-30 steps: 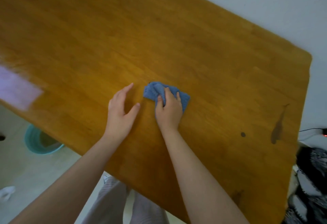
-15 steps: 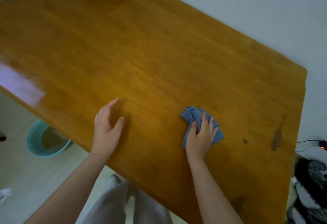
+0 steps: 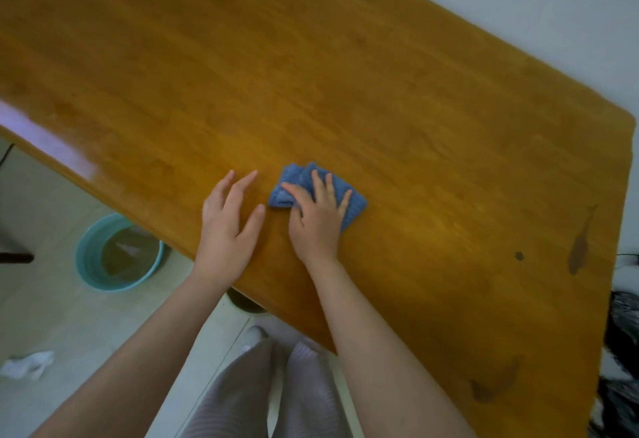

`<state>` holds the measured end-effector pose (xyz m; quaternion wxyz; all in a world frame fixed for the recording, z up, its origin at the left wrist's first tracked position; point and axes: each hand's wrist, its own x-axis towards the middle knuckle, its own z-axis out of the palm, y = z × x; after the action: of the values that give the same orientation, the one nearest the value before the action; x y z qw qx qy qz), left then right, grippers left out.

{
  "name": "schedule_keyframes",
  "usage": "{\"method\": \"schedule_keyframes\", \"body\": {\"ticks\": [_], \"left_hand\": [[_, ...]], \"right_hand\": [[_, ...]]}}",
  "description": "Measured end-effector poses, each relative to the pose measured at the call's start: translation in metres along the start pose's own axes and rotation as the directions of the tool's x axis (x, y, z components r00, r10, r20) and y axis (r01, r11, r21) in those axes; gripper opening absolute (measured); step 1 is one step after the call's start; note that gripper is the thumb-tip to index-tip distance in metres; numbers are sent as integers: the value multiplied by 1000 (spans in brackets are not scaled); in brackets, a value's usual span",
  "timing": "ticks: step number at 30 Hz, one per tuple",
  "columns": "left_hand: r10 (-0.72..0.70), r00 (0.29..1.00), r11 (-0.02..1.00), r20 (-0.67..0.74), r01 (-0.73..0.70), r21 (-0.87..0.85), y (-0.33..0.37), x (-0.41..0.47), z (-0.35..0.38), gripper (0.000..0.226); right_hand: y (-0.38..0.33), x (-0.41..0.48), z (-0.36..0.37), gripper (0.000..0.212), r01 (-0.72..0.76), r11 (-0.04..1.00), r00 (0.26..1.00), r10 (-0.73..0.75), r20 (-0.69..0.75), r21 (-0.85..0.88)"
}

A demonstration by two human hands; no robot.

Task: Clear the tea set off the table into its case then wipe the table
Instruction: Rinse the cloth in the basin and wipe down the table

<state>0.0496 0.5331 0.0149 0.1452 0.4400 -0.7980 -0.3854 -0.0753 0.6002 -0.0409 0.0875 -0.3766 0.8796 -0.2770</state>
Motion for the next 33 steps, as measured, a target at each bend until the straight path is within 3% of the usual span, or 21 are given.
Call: {"method": "schedule_keyframes", "body": {"ticks": [4, 9, 17, 21, 25, 29, 33], "left_hand": [[-46, 996, 998, -70, 43, -53, -8, -6, -9, 44], [-36, 999, 998, -9, 35, -53, -5, -16, -5, 46], [-12, 999, 999, 53, 14, -49, 34, -30, 17, 53], [-5, 997, 999, 83, 9, -47, 54, -37, 35, 54], [-47, 999, 994, 27, 49, -97, 70, -47, 57, 53], [-139, 985, 982, -106, 124, -141, 76, -59, 76, 51], [-206, 948, 975, -243, 177, -135, 70, -70, 92, 48]], "right_hand": [[-23, -28, 5, 40, 152, 988, 979, -150, 139, -1], [3, -62, -10, 31, 331, 942, 921, -309, 237, -57], [89, -71, -62, 32, 191, 943, 976, -153, 156, -272], [132, -44, -88, 48, 21, 947, 997, 4, 77, -320], [168, -4, -108, 62, -109, 940, 992, 121, 18, -323], [162, 23, -104, 48, -108, 973, 994, 112, 9, -202], [118, 18, -74, 41, 152, 987, 981, -143, 133, -58]]}}
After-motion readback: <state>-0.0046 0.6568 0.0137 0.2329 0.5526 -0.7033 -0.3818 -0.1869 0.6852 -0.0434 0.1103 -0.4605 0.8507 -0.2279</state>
